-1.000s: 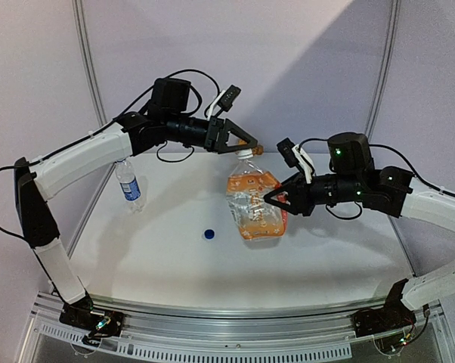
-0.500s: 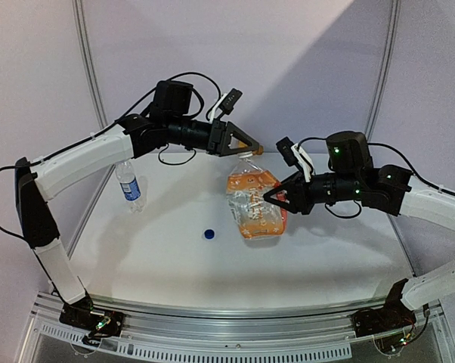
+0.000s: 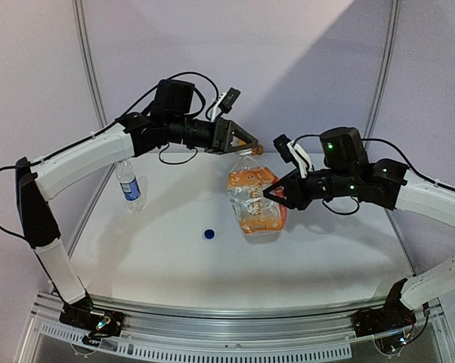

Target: Unscrew the bottle caps

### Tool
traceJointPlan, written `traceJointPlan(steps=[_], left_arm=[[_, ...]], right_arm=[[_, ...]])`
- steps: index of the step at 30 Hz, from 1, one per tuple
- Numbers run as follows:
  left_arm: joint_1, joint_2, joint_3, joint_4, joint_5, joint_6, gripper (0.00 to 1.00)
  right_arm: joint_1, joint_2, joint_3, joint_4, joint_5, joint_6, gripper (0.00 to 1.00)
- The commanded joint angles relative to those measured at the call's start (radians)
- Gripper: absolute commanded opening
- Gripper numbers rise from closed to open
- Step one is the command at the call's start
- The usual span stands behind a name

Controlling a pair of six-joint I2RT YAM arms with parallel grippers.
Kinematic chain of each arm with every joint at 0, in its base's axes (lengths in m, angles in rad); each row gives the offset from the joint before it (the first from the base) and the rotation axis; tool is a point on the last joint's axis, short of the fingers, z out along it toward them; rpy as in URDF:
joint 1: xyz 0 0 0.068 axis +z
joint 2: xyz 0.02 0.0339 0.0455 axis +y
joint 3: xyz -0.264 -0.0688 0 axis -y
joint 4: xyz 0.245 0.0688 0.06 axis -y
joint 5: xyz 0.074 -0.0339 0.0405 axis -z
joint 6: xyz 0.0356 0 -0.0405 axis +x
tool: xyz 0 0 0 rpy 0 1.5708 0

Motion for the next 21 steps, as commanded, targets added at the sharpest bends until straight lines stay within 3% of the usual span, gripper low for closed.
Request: traceJointPlan(steps=[1,3,6,15,17,21], left_arm=[[-0.043,0.088,0.122,-0.260,-0.309,-0.148,0.07],[-0.060,0.137,0.191,-0.363,-0.420,-0.249,0.07],[-0.076,0.200,0.263,-0.431,-0.488,-0.357,0.08],[-0.097,0.283,0.392,-0.455,-0.482,-0.432,0.10],[-0.097,0.279,0.394,-0.428,-0.468,-0.438,0.18],[-0.097,0.256,0.395,-0.403,-0.461,-0.437,0.42]], right_arm=[[0.001,0.075,0.152,-0.071,0.299,0.008,0.00],[0.001,0.145,0.240,-0.161,0.428,0.041,0.00],[0.001,0.228,0.322,-0.234,0.496,0.066,0.00],[0.001,0.232,0.290,-0.202,0.459,0.097,0.00],[0.002,0.225,0.273,-0.202,0.461,0.100,0.00],[0.002,0.199,0.226,-0.189,0.468,0.103,0.00]])
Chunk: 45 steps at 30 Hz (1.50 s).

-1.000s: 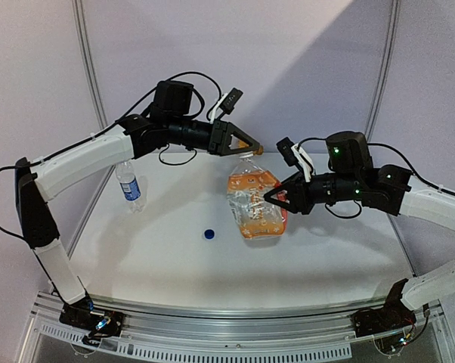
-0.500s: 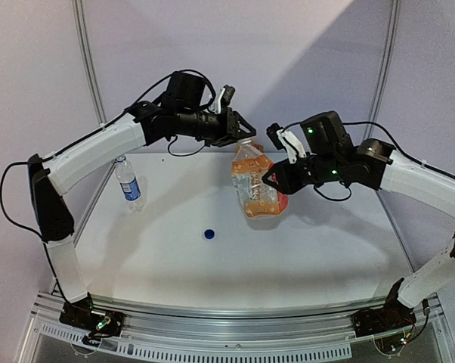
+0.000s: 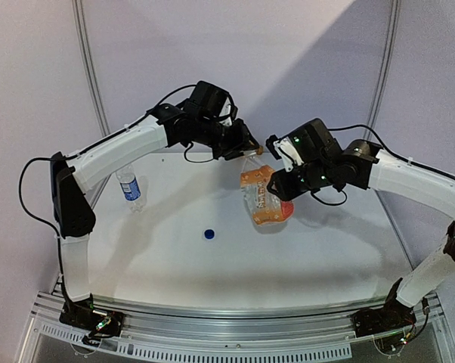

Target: Unscrew the bottle caps

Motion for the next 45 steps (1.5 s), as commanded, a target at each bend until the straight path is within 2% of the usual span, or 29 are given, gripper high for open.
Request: traceJointPlan(steps=[1,5,9,12,15,20,24,28,34,45], left_arm=[[-0.048,-0.032,0.013,-0.032,0.068,-0.038,0.47],[-0.034,-0.120,-0.061,0.025,0.057,0.050,0.63],[-0.001,-0.262,-0.259,0.137,0.054,0.155,0.74],[0.047,-0.381,-0.428,0.240,0.109,0.218,0.75],[0.087,-0.481,-0.565,0.364,0.241,0.295,0.75],[0.120,-0.577,-0.692,0.521,0.471,0.364,0.77],[0.121,-0.556,-0.713,0.613,0.602,0.346,0.77],[0.116,-0.510,-0.710,0.701,0.674,0.293,0.74],[0.085,-0.462,-0.677,0.722,0.701,0.284,0.72],[0.076,-0.407,-0.618,0.719,0.728,0.281,0.60]], right_arm=[[-0.012,-0.052,-0.054,0.117,0.090,0.056,0.00],[-0.012,-0.098,-0.114,0.147,0.081,0.058,0.00],[-0.012,-0.146,-0.156,0.163,0.060,0.058,0.00],[-0.012,-0.183,-0.188,0.166,0.032,0.056,0.00],[-0.012,-0.237,-0.236,0.200,-0.046,0.036,0.00],[-0.013,-0.321,-0.323,0.296,-0.322,-0.019,0.00],[-0.013,-0.359,-0.365,0.378,-0.470,-0.026,0.00],[-0.012,-0.362,-0.370,0.405,-0.523,-0.007,0.00],[-0.012,-0.344,-0.358,0.419,-0.549,0.005,0.00],[-0.012,-0.338,-0.350,0.404,-0.543,0.001,0.00]])
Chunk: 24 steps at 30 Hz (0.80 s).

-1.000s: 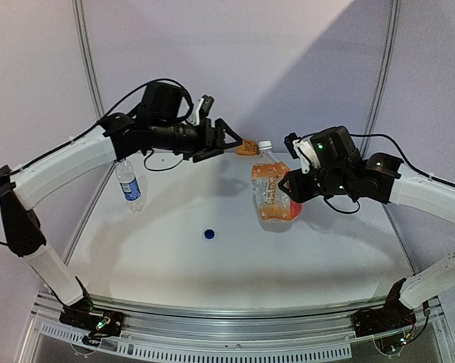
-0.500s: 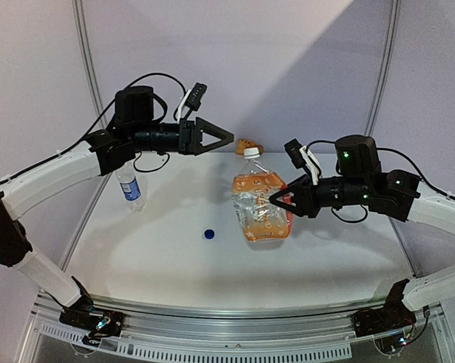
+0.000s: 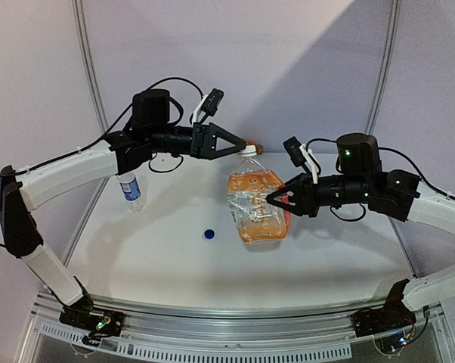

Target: Unscrew the bottle caps

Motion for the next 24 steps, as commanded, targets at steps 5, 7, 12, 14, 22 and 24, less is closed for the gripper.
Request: traceJointPlan(steps=[5,7,12,14,22,24], left_arm=[[-0.017,0.041,0.053,0.024,0.053,-0.002,0.52],[-0.019,0.049,0.063,0.012,0.061,0.003,0.52],[-0.020,0.062,0.084,-0.022,0.070,0.023,0.53],[-0.020,0.065,0.084,-0.028,0.072,0.026,0.51],[-0.023,0.071,0.089,-0.038,0.060,0.037,0.15],[-0.023,0.074,0.092,-0.076,0.056,0.038,0.11]], right_arm=[[-0.002,0.021,0.032,0.008,-0.013,0.002,0.00],[-0.001,0.024,0.036,0.013,-0.014,0.002,0.00],[-0.001,0.033,0.046,0.016,-0.015,0.002,0.00],[-0.002,0.035,0.047,0.016,-0.018,0.003,0.00],[-0.001,0.041,0.049,0.016,-0.017,0.008,0.00],[-0.001,0.045,0.056,0.015,-0.013,0.011,0.00]])
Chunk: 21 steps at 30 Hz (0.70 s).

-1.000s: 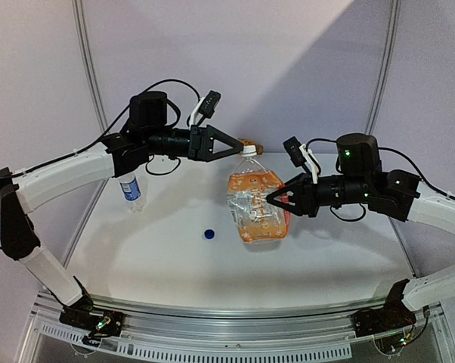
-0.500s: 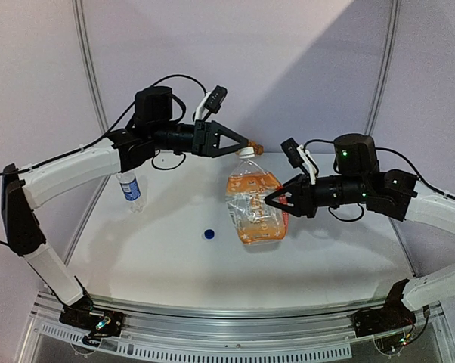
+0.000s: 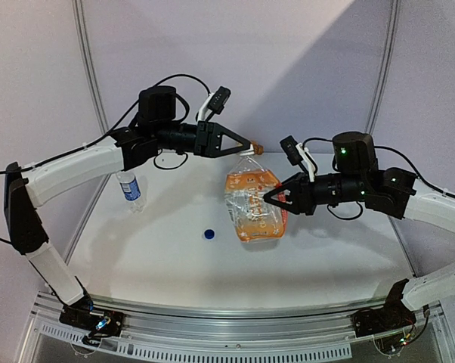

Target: Unscrew the bottle caps

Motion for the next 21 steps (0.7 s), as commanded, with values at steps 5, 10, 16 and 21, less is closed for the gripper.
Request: traceJointPlan(steps=[5,10,16,21], left_arm=[[-0.013,0.036,0.039,-0.134,-0.058,0.019,0.09],[-0.025,0.087,0.167,-0.379,-0.280,0.037,0.03],[-0.058,0.170,0.330,-0.605,-0.573,-0.139,0.01],[-0.108,0.238,0.420,-0.679,-0.659,-0.272,0.03]], right_arm=[[0.000,0.049,0.096,-0.021,0.091,-0.006,0.00],[-0.001,0.136,0.225,-0.134,0.310,-0.006,0.00],[0.007,0.263,0.379,-0.255,0.538,0.031,0.00],[0.010,0.329,0.445,-0.315,0.591,0.054,0.00]])
